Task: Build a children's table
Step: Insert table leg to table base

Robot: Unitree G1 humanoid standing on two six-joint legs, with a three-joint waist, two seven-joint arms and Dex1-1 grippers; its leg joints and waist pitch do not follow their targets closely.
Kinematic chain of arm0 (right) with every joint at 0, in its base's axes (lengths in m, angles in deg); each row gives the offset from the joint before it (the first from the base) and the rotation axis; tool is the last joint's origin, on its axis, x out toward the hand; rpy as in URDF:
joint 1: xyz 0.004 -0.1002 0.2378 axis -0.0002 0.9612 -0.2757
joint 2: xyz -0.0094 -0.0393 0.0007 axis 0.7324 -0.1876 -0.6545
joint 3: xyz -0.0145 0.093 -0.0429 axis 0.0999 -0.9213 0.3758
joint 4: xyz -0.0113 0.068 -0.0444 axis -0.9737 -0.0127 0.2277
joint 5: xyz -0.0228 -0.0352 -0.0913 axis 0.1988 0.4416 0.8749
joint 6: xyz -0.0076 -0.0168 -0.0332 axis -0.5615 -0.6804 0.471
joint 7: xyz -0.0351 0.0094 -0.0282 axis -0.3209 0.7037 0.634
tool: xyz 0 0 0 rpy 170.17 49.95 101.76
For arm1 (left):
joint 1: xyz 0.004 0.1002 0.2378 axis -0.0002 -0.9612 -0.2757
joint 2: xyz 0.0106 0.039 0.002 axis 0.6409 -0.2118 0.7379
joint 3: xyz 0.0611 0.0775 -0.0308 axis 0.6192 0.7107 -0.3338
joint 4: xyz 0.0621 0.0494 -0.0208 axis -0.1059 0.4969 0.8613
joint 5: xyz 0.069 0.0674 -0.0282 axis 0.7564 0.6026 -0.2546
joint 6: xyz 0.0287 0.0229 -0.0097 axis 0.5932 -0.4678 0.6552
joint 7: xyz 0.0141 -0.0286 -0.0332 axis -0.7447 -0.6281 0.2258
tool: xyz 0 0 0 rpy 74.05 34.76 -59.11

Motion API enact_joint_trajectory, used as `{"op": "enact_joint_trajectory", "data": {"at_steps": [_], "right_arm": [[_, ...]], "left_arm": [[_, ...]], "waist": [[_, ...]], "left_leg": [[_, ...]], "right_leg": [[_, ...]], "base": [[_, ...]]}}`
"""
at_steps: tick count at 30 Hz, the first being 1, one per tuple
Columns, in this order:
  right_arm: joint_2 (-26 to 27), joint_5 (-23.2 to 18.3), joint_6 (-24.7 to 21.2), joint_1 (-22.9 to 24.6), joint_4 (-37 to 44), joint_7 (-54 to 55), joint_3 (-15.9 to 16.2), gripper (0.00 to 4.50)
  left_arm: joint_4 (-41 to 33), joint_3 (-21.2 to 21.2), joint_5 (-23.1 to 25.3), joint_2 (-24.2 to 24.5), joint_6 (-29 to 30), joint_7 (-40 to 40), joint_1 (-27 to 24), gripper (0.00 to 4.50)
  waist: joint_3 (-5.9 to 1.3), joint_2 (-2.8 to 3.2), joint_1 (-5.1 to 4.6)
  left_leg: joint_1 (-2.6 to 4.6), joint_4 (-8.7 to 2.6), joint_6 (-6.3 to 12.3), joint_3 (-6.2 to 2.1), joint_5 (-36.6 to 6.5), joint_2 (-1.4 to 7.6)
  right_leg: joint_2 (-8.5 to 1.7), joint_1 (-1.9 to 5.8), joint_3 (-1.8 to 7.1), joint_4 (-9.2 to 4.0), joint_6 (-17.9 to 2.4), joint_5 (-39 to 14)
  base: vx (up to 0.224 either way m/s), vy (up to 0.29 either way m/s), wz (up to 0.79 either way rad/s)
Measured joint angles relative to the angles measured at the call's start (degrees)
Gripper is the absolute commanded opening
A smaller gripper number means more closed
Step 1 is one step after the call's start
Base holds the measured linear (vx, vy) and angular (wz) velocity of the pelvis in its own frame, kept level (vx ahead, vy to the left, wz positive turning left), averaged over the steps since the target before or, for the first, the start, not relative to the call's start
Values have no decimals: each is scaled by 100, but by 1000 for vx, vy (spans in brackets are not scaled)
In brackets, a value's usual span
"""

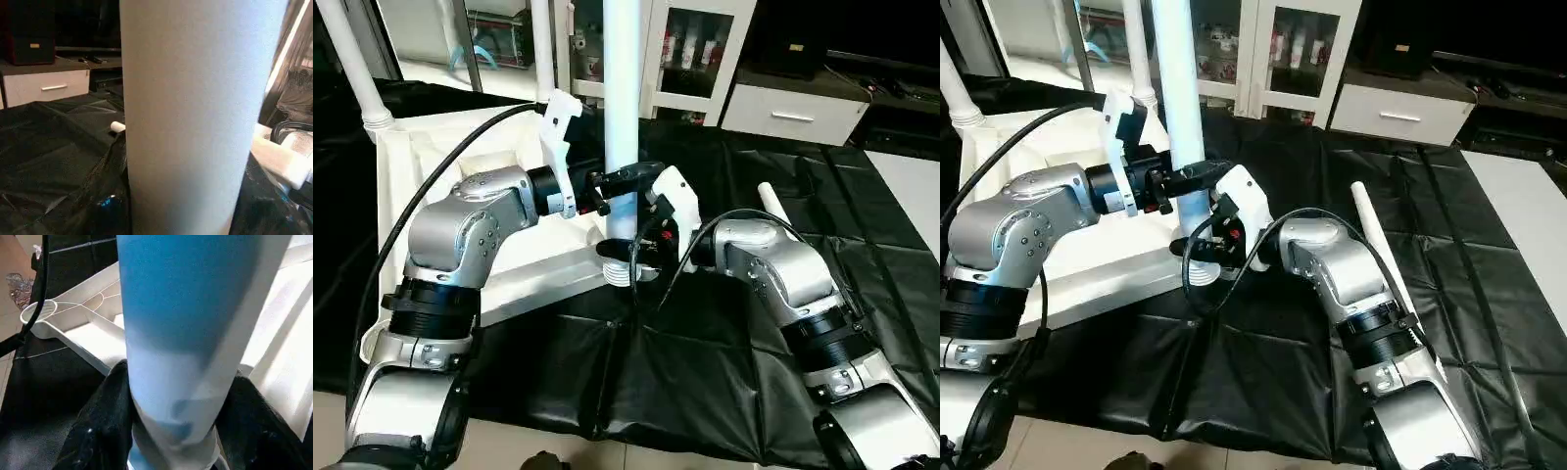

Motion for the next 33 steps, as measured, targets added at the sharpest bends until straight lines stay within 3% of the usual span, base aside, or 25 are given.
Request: {"op": "enact_joint_trajectory", "data": {"at_steps": [5,6,7,14,18,23,26,28,30,33], "right_arm": [[1,-1,4,0,0,-9,0,189],[1,-1,4,0,0,-13,1,189],[2,0,4,0,0,-18,1,189],[-8,-21,48,-8,4,24,-145,189],[160,-52,255,-124,-8,259,-305,189],[194,53,506,-239,-665,992,-699,189],[47,335,785,-274,-1094,1569,-929,189],[-113,485,951,-272,-1255,1820,-976,189],[-192,515,970,-251,-1301,1907,-1040,189],[-183,543,989,-201,-1296,1938,-1044,189]], "left_arm": [[-20,0,-1,13,32,-4,0,186],[-20,-18,-15,10,65,-4,0,242],[-20,-32,-27,9,91,-4,0,256],[39,-350,-294,-189,216,-6,0,298],[206,-1038,-1006,-546,148,62,3,298],[202,-1621,-1389,-558,-174,99,-10,298],[317,-1064,-515,89,-738,32,-247,298],[608,-168,444,519,-1113,-82,-538,298],[1052,383,987,502,-1213,-47,-725,298],[1272,901,1322,431,-1330,-76,-741,333]], "waist": [[0,0,-1],[0,0,-2],[0,0,-2],[0,0,2],[0,0,-16],[0,0,-9],[0,1,0],[0,3,9],[5,5,10],[9,9,-16]], "left_leg": [[0,0,0,0,0,0],[0,0,0,0,0,0],[0,0,0,0,0,0],[0,0,0,0,0,0],[2,-1,-3,0,1,1],[1,-3,-5,0,3,0],[6,-7,-5,0,3,-1],[6,-11,-5,0,3,-3],[-4,-11,-5,0,3,-5],[-7,-14,-6,1,3,-3]], "right_leg": [[0,0,0,0,0,0],[0,0,0,0,0,0],[0,0,0,0,0,0],[0,1,0,0,0,0],[0,0,-1,2,-1,1],[1,0,-1,1,-2,1],[1,3,1,-1,4,-2],[0,4,3,-5,12,-7],[0,-4,4,-6,14,-5],[0,-12,2,-2,12,-4]], "base": [[0,0,0],[0,0,0],[0,0,0],[0,0,0],[0,0,0],[0,0,0],[0,0,0],[0,0,0],[0,0,0],[0,0,0]]}}
